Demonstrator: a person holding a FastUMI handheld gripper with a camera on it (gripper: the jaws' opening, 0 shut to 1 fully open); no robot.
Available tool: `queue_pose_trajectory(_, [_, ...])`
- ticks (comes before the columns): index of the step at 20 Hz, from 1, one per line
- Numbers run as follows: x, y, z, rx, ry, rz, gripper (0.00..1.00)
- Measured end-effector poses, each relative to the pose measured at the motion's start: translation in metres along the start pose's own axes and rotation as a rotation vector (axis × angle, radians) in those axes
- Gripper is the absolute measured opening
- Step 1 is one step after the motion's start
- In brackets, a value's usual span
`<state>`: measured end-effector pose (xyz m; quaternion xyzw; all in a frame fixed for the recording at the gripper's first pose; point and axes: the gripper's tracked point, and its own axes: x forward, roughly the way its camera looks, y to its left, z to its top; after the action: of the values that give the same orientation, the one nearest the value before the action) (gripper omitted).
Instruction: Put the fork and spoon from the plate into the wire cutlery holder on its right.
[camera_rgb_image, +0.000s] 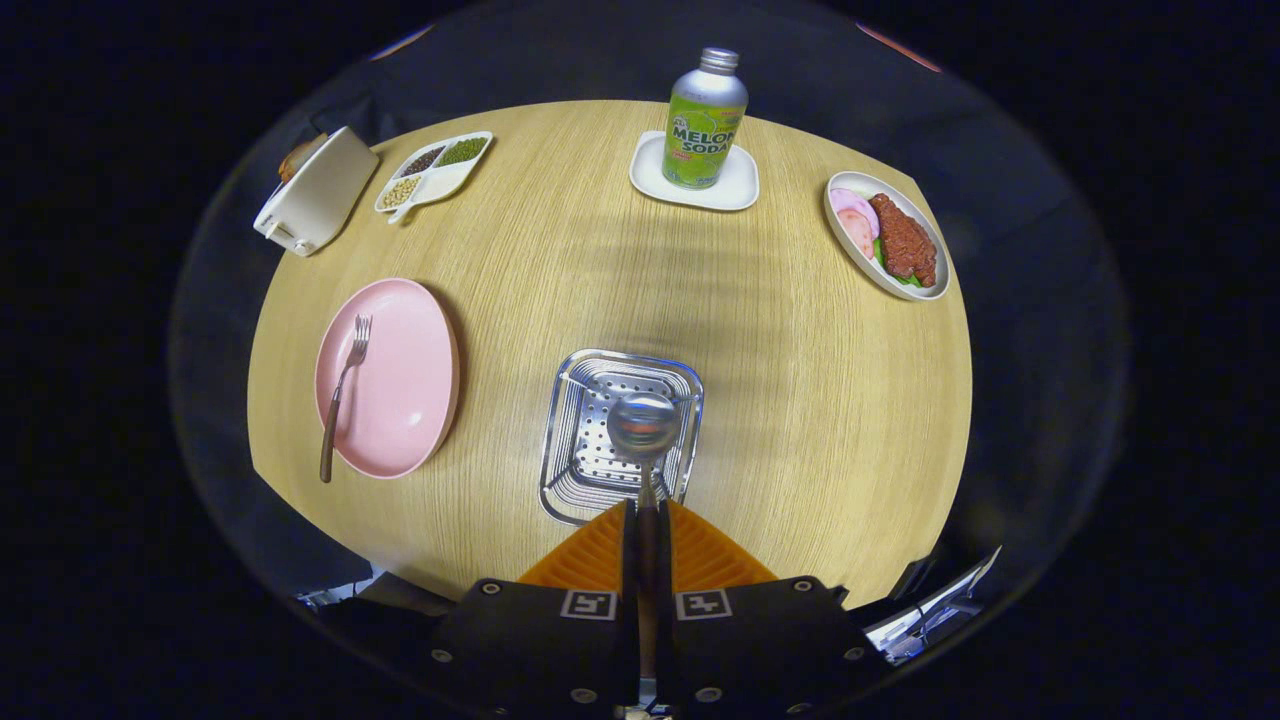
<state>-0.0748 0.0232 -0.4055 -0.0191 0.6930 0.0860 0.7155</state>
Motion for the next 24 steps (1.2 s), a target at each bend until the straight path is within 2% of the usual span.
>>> queue_pose_trajectory(5, [0.004, 0.004, 0.009, 0.04, -0.023, 0.021, 0.1])
queue_pose_trajectory(10, [-0.013, 0.01, 0.036, 0.094, -0.176, 0.045, 0.09])
queue_pose_trajectory(18, [-0.077, 0.018, 0.104, 0.143, -0.605, 0.015, 0.11])
queue_pose_trajectory(24, [-0.163, 0.021, 0.145, 0.19, -0.957, -0.004, 0.12])
